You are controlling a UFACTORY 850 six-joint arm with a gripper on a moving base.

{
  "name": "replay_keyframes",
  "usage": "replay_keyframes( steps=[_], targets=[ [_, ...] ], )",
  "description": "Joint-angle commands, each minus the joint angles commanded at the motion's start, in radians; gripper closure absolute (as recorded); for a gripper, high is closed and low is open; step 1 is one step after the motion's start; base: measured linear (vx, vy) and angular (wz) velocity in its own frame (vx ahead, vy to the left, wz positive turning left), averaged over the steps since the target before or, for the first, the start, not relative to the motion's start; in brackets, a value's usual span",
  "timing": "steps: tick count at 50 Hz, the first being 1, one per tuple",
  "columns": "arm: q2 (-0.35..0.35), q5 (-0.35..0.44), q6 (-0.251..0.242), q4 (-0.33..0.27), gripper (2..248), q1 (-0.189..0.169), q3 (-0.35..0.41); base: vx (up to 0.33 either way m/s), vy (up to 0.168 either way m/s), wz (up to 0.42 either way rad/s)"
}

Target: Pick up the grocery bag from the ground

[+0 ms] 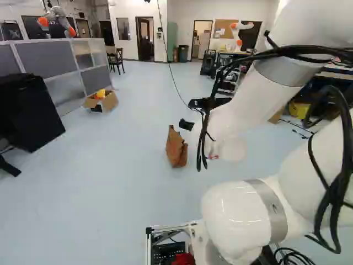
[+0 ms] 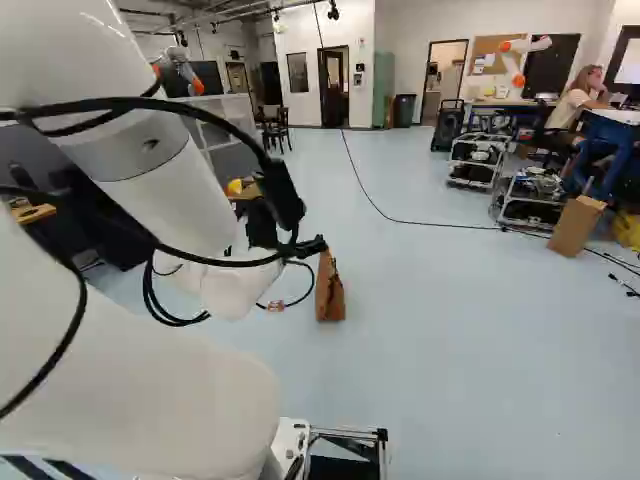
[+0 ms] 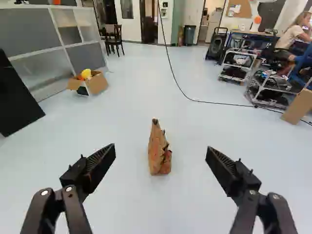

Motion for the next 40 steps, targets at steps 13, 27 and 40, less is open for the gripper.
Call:
replay_keyframes(
  steps=[13, 27, 40],
  targets=[
    [0.0, 0.0, 0.0, 0.0, 3, 0.0, 0.0, 0.0, 0.0, 0.0],
    [0.0, 0.0, 0.0, 0.0, 3, 0.0, 0.0, 0.0, 0.0, 0.0],
    [0.0, 0.0, 0.0, 0.0, 3, 0.0, 0.0, 0.0, 0.0, 0.0]
  ],
)
